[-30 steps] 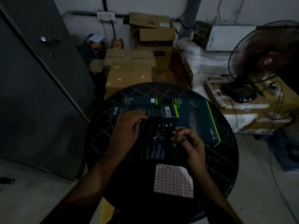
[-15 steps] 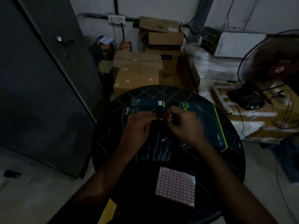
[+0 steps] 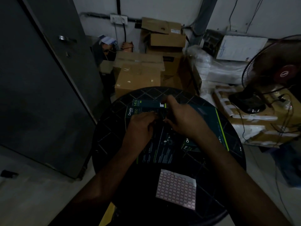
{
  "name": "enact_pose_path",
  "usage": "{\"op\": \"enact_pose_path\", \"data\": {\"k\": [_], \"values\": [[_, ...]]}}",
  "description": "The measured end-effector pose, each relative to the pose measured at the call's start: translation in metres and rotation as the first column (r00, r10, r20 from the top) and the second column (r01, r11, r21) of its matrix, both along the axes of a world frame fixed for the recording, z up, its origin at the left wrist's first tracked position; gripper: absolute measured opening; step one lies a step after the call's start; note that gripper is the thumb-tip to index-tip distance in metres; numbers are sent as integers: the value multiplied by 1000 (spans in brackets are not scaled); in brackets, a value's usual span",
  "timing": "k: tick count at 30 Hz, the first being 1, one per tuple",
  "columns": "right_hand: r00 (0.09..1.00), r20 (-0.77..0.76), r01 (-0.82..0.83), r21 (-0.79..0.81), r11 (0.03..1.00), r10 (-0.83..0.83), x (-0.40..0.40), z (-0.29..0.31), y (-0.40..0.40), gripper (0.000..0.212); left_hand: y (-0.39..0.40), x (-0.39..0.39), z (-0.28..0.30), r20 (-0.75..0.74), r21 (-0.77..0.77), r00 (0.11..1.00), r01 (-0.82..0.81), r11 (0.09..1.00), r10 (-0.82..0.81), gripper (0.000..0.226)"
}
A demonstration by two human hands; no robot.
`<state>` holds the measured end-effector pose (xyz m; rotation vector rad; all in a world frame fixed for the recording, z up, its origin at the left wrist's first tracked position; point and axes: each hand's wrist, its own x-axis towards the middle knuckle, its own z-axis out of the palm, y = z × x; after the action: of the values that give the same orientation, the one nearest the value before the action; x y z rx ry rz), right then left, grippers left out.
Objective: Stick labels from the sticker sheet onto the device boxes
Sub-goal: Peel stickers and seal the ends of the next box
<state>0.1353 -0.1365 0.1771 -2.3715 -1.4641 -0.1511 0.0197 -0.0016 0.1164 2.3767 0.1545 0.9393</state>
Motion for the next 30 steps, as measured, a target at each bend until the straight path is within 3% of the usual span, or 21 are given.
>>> {"op": "enact_pose_path", "data": {"k": [11, 21, 30], "values": [[960, 270, -47, -123, 991, 79, -7, 4, 17, 53, 6, 6, -2, -104, -41, 995, -7, 999, 3, 45], [968, 229, -68, -140, 988, 99, -6, 4, 22, 46, 4, 6, 3, -140, -67, 990, -26, 997, 16, 55], [986, 139, -68, -183, 981, 94, 5, 10, 24, 54, 3, 5, 5, -81, -26, 996, -30, 999, 27, 42]]}}
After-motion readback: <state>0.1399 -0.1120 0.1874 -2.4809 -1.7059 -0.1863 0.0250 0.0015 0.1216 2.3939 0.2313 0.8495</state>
